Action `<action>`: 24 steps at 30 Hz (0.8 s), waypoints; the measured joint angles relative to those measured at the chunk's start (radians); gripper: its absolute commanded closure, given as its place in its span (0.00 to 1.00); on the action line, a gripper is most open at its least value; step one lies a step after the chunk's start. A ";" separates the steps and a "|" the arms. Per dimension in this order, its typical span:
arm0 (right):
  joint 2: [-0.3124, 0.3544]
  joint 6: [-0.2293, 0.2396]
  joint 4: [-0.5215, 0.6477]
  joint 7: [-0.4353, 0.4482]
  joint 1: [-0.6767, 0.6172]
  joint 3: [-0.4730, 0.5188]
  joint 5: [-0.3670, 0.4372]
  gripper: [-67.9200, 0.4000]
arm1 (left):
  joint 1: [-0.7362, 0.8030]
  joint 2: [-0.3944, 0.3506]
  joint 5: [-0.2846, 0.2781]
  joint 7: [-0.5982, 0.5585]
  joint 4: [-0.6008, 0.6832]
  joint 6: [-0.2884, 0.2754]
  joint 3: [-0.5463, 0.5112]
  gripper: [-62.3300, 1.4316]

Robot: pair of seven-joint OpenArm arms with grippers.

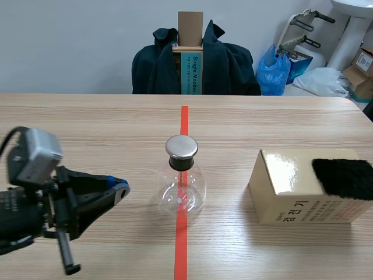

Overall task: Do the electroscope experiment.
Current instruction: 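Rub the plate on the fur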

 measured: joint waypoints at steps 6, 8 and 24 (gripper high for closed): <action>0.000 0.000 0.000 0.000 0.000 0.000 0.000 0.86 | 0.290 -0.060 -0.007 -0.007 0.311 -0.001 -0.202 0.07; 0.000 0.000 0.000 0.000 0.000 0.000 0.000 0.86 | 0.354 -0.060 -0.004 -0.035 0.358 0.008 -0.238 0.00; 0.000 0.000 0.000 -0.001 0.000 0.000 0.000 0.98 | 0.450 -0.055 0.000 -0.124 0.361 0.067 -0.286 0.00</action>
